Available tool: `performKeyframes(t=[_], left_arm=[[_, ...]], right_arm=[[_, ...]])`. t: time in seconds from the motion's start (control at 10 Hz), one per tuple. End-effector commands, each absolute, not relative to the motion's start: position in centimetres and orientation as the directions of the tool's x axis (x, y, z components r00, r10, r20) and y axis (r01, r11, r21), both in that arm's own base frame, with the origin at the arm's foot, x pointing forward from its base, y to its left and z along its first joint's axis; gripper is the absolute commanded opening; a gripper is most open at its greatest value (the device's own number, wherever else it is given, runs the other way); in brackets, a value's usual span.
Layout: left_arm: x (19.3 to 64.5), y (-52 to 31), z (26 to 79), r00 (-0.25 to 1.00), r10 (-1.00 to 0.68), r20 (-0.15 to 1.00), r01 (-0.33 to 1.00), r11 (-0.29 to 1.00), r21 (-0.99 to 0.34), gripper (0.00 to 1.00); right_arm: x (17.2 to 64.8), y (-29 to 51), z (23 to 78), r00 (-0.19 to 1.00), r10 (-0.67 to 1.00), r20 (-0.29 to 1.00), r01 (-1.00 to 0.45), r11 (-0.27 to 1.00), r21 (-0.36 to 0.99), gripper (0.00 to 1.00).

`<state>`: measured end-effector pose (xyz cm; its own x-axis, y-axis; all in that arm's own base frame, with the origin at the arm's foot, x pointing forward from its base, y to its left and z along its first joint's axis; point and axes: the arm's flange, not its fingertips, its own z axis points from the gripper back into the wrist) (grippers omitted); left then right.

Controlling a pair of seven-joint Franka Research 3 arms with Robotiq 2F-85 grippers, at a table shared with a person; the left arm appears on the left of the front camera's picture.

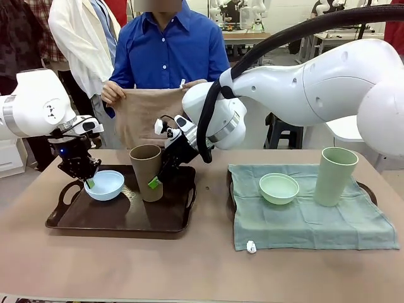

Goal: Set up a tray with a mat and arrange the tableware.
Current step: Pick up the Picnic Bowl and Reusable plastic cup from the Handle tray in front of the human's position and hold them in the air.

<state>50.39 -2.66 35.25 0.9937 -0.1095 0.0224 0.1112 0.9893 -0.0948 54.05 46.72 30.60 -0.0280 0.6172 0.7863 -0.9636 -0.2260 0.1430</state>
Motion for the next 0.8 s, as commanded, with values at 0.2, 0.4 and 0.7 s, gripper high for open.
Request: performKeyframes(t=[0.2, 0.4, 0.7], left_arm=[[46.6, -3.4, 40.2, 0.996, -0.092, 0.016, 0.093, 0.994, -0.063, 0.0], [44.7, -3.5, 45.2, 0.993, -0.088, 0.084, 0.094, 0.993, -0.067, 0.0], [41.9, -3.8, 52.2, 0.977, -0.089, 0.195, 0.097, 0.995, -0.032, 0.0]], right_arm=[[49.8, 44.7, 37.0, -0.049, 0.605, 0.794, -0.971, -0.216, 0.104, 0.0], [46.4, 43.0, 42.2, -0.101, 0.597, 0.796, -0.98, -0.198, 0.025, 0.0], [42.5, 41.5, 47.4, -0.14, 0.608, 0.782, -0.987, -0.149, -0.061, 0.0]])
